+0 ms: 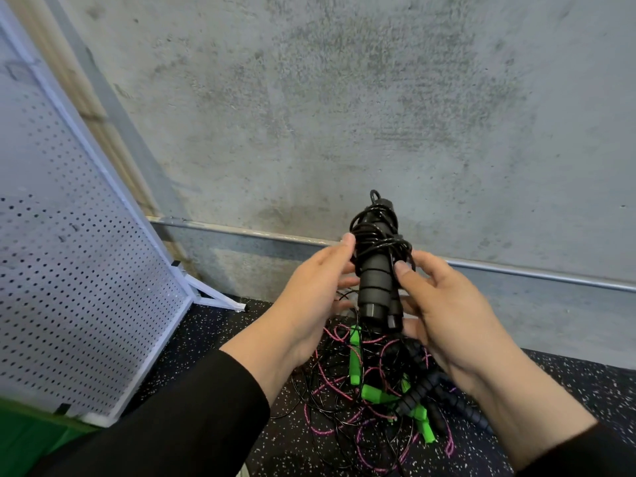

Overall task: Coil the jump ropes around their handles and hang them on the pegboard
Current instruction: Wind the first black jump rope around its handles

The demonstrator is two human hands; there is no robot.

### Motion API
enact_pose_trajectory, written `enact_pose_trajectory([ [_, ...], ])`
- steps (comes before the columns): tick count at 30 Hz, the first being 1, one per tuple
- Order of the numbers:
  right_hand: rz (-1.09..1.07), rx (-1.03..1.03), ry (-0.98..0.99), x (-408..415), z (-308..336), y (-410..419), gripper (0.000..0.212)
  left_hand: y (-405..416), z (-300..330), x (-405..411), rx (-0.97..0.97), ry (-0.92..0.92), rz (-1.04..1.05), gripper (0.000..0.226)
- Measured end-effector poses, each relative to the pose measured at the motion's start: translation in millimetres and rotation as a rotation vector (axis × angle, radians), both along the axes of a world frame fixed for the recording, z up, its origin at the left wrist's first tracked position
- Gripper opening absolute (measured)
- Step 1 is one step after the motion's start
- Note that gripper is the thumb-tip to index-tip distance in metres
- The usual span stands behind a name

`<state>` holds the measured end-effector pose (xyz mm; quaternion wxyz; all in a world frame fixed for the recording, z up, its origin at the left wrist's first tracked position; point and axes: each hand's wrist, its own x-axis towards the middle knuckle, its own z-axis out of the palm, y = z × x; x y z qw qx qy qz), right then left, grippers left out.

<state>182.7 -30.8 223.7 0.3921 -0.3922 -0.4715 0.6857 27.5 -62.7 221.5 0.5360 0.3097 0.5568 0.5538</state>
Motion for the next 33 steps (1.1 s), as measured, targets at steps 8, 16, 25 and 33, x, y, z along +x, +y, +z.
enact_pose_trajectory([
  [8,0.021,0.289,-0.408,-12.3,0.4,-5.2,0.025,-12.5,10.7,0.7,0.103,-0.143,0.043,0.027],
  [16,-0.016,0.206,-0.204,-26.1,21.3,-31.5,0.014,-40.6,11.8,-5.6,0.162,0.043,0.203,0.039],
  [25,-0.053,-0.085,0.008,-56.9,-0.5,-41.1,0.045,-68.0,25.3,-32.3,0.077,0.090,0.156,0.024],
  [33,0.032,-0.132,-0.057,-100.5,-42.1,-45.4,0.038,-55.9,2.7,-75.9,-0.144,0.245,0.153,0.040],
])
